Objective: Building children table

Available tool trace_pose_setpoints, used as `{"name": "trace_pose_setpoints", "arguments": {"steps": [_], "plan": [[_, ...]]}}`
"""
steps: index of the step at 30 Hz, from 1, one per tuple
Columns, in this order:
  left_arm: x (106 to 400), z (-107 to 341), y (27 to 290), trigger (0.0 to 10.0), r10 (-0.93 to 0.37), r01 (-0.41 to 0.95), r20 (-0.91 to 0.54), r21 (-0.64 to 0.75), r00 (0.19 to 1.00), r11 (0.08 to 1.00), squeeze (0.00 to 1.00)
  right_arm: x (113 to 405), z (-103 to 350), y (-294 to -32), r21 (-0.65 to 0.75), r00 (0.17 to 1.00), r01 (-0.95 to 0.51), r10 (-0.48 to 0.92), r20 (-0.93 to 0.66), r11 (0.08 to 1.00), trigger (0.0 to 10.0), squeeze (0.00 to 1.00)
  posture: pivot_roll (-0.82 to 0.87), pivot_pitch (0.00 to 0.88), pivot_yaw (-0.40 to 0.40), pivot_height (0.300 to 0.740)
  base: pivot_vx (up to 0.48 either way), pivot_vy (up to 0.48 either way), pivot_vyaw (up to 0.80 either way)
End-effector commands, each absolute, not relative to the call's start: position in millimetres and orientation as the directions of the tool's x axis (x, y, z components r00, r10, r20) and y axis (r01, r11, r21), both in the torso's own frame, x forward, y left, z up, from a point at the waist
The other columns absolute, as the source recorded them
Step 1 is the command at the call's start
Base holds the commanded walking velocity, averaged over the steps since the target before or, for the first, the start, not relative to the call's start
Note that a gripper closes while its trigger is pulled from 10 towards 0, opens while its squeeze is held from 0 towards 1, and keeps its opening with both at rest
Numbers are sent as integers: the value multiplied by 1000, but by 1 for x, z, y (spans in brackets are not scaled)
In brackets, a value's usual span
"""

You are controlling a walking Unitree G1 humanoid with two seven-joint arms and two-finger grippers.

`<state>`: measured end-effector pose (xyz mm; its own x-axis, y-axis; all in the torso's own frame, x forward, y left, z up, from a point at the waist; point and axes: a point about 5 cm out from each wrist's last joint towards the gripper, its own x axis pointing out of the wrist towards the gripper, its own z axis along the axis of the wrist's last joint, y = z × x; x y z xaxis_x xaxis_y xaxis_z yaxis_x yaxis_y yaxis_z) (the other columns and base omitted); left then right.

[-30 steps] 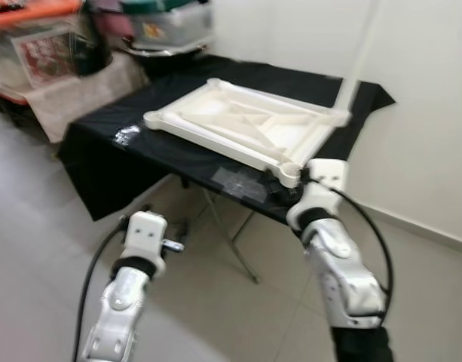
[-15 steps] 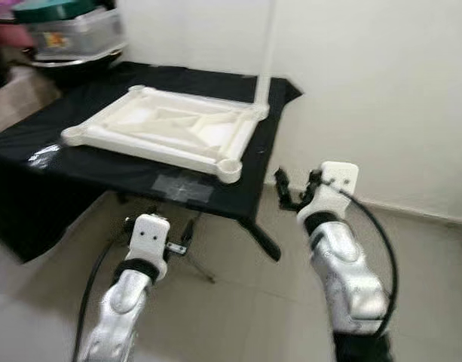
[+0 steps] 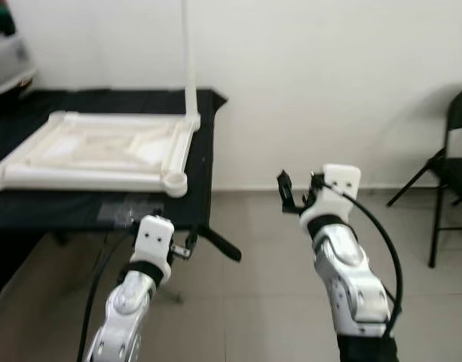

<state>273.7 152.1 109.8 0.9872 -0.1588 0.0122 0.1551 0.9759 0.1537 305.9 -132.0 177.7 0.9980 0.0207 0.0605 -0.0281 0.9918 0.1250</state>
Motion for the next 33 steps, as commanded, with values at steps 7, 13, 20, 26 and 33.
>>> {"name": "trace_pose_setpoints", "arguments": {"steps": [7,13,20,26,33], "plan": [[274,105,153,10000,-153,154,-15,148,988,977,0,307,177,-122,51,997,-66,63,54,996,10000,0,-14,0,-15,740,0,480,0],[273,105,154,10000,-149,149,-15,146,989,978,0,308,177,-122,37,996,-71,69,50,997,10000,0,-12,0,-18,740,0,480,0],[273,104,153,10000,-151,152,-17,145,988,978,0,308,176,-122,27,996,-73,72,46,997,10000,0,-13,0,-19,740,0,480,0],[274,103,152,10000,-158,159,-19,145,987,977,0,309,172,-124,12,998,-57,57,32,998,10000,0,-15,0,-15,740,0,480,0],[275,103,151,10000,-163,164,-19,147,986,975,0,309,171,-126,8,998,-48,48,30,999,10000,0,-18,0,-9,740,0,480,0]]}}
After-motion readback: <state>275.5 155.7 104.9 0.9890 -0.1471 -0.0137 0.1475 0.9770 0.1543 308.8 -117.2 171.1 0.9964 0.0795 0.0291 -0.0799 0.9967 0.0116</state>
